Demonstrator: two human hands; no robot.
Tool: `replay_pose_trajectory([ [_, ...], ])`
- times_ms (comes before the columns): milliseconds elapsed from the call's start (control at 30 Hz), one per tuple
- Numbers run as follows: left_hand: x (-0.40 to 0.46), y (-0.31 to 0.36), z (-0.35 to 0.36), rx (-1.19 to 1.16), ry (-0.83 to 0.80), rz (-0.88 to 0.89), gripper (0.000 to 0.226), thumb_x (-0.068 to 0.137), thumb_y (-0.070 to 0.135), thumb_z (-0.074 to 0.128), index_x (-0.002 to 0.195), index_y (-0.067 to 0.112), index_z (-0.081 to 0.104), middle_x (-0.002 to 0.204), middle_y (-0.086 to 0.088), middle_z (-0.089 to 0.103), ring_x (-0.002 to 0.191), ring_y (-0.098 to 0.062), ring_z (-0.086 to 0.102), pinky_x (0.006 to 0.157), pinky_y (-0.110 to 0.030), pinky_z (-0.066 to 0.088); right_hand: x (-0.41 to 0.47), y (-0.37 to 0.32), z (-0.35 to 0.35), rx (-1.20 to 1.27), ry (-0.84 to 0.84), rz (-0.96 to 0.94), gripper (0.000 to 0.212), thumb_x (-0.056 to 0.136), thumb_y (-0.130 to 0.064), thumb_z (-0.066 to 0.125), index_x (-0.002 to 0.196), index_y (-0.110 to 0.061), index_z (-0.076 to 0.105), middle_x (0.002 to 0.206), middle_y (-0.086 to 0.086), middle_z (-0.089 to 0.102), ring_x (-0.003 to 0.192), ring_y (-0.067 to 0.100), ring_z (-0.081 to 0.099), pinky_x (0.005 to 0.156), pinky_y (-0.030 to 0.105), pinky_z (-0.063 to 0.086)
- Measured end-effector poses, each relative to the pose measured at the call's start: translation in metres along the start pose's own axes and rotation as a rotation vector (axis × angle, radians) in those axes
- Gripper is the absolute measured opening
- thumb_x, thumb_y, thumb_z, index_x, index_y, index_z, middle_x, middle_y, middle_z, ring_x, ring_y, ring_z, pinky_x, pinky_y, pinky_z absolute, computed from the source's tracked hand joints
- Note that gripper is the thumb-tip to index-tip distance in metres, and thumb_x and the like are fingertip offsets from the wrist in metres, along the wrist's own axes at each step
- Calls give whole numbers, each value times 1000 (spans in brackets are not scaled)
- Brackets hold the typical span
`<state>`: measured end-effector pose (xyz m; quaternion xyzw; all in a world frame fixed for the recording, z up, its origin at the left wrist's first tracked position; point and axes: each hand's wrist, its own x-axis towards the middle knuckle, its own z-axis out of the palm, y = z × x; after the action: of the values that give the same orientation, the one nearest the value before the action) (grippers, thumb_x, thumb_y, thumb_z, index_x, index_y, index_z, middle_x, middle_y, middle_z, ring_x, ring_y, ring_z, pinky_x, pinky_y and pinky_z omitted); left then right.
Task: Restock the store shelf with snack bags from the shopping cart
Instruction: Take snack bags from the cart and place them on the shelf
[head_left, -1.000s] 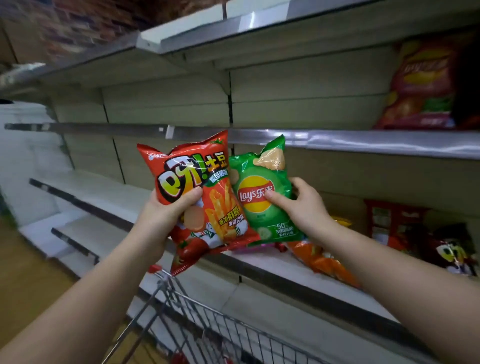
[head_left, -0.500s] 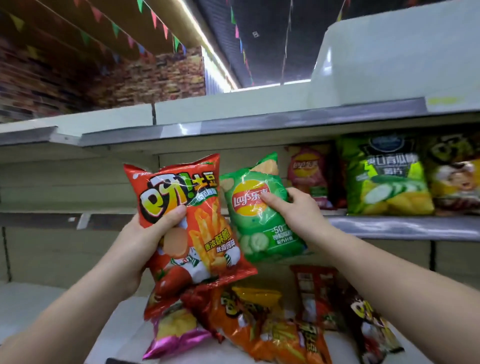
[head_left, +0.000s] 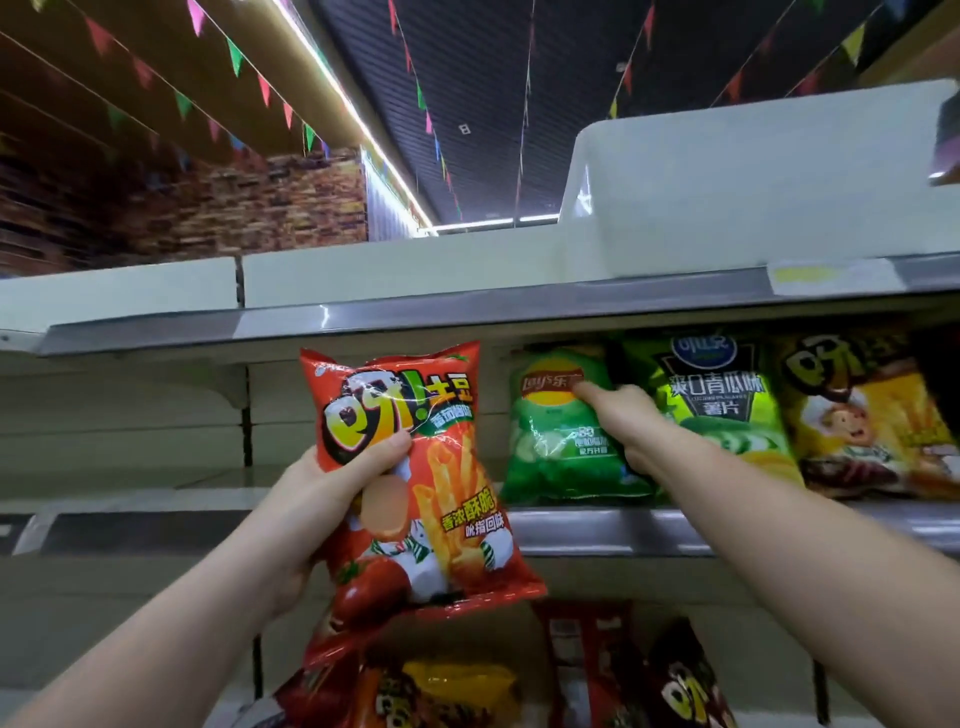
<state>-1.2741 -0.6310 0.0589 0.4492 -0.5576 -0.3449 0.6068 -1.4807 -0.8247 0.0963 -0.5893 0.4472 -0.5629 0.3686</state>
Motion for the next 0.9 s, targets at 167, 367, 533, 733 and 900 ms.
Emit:
replay_pose_trajectory([
  [167, 64, -54, -63, 23, 57, 62, 129, 22, 71, 83, 128, 4, 54, 73, -5, 72, 60, -5, 70, 55, -20, 53, 19, 11, 13, -65, 56, -18, 48, 91, -31, 58, 121, 6, 51, 120, 24, 57, 109, 38, 55, 93, 41, 45],
  [367, 15, 7, 18, 57, 73, -57, 44, 62, 38, 71, 101, 19, 65, 83, -5, 76, 68, -22, 73, 61, -31, 51, 29, 19, 21, -51, 94, 30, 42, 93, -26, 53, 122, 4, 49, 119, 21, 56, 107, 37, 54, 86, 37, 43],
  [533, 24, 2, 10, 94, 127, -78, 45, 63, 38, 71, 104, 19, 63, 85, -6, 76, 70, -24, 73, 64, -33, 52, 27, 22, 18, -56, 136, 46, 49, 92, -35, 51, 124, 2, 46, 121, 20, 56, 107, 38, 55, 91, 42, 47],
  [733, 26, -2, 15, 67, 137, -118, 47, 61, 38, 71, 103, 19, 62, 83, -7, 76, 67, -24, 73, 62, -33, 51, 25, 22, 14, -78, 113, 38, 51, 93, -38, 48, 126, 1, 46, 123, 19, 55, 109, 37, 54, 92, 40, 46],
  [900, 24, -3, 17, 51, 147, -109, 51, 58, 38, 72, 104, 19, 62, 84, -7, 76, 73, -27, 72, 64, -33, 52, 17, 20, 9, -144, 103, 15, 47, 96, -30, 45, 129, 3, 42, 129, 22, 51, 115, 37, 51, 92, 37, 41],
])
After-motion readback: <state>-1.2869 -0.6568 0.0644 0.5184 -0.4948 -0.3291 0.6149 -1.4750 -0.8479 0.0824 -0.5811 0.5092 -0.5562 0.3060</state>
